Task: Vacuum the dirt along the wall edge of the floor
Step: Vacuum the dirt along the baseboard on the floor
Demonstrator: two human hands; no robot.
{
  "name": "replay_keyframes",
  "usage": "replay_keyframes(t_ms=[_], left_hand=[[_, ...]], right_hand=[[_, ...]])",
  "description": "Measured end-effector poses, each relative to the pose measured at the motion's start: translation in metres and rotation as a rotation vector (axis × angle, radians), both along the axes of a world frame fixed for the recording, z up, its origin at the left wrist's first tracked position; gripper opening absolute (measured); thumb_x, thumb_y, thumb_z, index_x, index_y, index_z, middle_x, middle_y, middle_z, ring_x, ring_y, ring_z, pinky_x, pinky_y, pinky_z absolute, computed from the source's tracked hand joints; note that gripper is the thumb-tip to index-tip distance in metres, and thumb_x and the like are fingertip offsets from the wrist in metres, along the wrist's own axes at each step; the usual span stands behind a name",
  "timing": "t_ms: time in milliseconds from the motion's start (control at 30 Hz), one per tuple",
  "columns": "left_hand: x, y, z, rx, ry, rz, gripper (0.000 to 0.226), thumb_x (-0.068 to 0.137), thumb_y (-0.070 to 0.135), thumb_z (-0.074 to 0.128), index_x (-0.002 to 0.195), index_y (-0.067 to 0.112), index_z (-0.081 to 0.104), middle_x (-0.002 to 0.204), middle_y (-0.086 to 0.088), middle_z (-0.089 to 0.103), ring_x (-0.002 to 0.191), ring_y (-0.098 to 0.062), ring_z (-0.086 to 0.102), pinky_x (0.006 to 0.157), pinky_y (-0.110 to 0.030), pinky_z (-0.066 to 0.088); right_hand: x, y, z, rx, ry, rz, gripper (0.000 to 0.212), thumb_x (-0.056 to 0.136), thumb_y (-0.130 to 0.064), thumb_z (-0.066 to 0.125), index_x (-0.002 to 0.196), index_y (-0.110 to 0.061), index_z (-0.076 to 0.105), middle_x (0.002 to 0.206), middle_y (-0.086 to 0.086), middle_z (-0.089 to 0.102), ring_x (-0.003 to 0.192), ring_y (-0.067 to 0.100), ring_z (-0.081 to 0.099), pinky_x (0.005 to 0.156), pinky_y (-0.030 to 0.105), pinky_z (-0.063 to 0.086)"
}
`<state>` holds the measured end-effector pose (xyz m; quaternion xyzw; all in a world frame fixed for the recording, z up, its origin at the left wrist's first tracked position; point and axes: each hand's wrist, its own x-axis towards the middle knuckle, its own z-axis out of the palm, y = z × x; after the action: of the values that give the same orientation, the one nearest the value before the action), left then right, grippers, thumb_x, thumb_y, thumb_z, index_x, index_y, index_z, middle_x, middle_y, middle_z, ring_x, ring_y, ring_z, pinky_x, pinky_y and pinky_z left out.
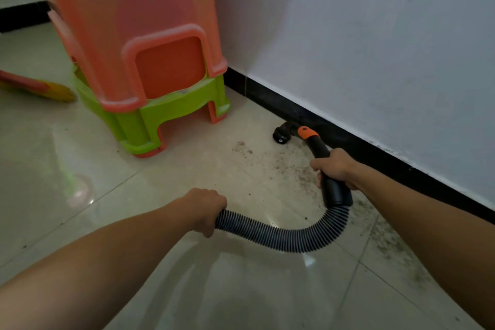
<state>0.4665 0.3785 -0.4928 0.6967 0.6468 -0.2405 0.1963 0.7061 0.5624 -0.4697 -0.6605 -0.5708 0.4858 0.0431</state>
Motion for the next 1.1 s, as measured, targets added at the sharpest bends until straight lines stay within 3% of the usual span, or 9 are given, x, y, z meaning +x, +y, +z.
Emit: replay_keyframes(t_ms=[267,333,567,667,800,967,1100], left_hand=[[-0.039,-0.024,-0.002,0.008,-0.022,0.187,0.041,0.076,0.029,0.074,0.109,0.02,0.052,0.1,-0.002,0.057,0.091,-0.021,0.058,0.072,-0.03,0.044],[-0.04,-0.025,-0.003,0.002,-0.036,0.217,0.043,0.074,0.03,0.075,0.109,0.02,0.052,0.095,0.0,0.054,0.086,-0.019,0.054,0.071,-0.03,0.044],[-0.002,0.006,-0.002,0.023,-0.063,0.097,0.038,0.075,0.026,0.074,0.107,0.019,0.054,0.092,-0.001,0.053,0.083,-0.02,0.053,0.068,-0.031,0.043],[0.012,0.018,-0.002,0.022,-0.054,0.05,0.039,0.075,0.026,0.074,0.109,0.019,0.055,0.097,-0.002,0.058,0.089,-0.021,0.058,0.07,-0.031,0.045],[0.023,0.023,0.001,0.045,-0.055,0.014,0.037,0.074,0.025,0.073,0.107,0.021,0.057,0.094,-0.001,0.058,0.089,-0.021,0.06,0.069,-0.031,0.045],[0.02,0.018,0.013,0.06,-0.016,0.017,0.032,0.075,0.023,0.073,0.102,0.021,0.056,0.092,0.0,0.058,0.083,-0.019,0.057,0.068,-0.03,0.045],[0.012,0.007,0.02,0.045,0.019,0.043,0.031,0.075,0.023,0.073,0.1,0.022,0.056,0.091,0.002,0.056,0.082,-0.018,0.054,0.068,-0.029,0.043]], right_hand=[[-0.069,0.025,-0.008,0.13,-0.064,0.018,0.052,0.085,-0.021,0.071,0.125,-0.003,0.044,0.094,0.022,0.068,0.082,0.037,0.07,0.079,0.055,0.059],[-0.078,0.029,-0.005,0.167,-0.112,0.051,0.053,0.086,-0.023,0.071,0.127,-0.004,0.044,0.095,0.02,0.066,0.084,0.037,0.068,0.078,0.049,0.059],[-0.031,0.025,0.006,0.246,-0.327,0.118,0.051,0.088,-0.03,0.068,0.126,-0.005,0.045,0.104,0.019,0.066,0.087,0.034,0.066,0.072,0.04,0.054],[0.003,0.02,0.005,0.185,-0.264,0.045,0.044,0.088,-0.024,0.069,0.118,-0.003,0.045,0.097,0.02,0.068,0.08,0.035,0.067,0.069,0.039,0.056],[0.047,0.012,0.002,0.052,-0.045,-0.126,0.036,0.087,-0.005,0.066,0.115,0.008,0.048,0.074,0.021,0.061,0.056,0.031,0.061,0.05,0.036,0.055],[0.059,0.002,0.001,-0.021,0.096,-0.196,0.031,0.081,0.003,0.064,0.109,0.008,0.052,0.066,0.018,0.058,0.047,0.028,0.059,0.062,0.041,0.058],[0.046,-0.012,0.006,-0.057,0.128,-0.097,0.02,0.082,0.002,0.063,0.099,0.006,0.053,0.066,0.015,0.059,0.05,0.027,0.061,0.061,0.039,0.057]])
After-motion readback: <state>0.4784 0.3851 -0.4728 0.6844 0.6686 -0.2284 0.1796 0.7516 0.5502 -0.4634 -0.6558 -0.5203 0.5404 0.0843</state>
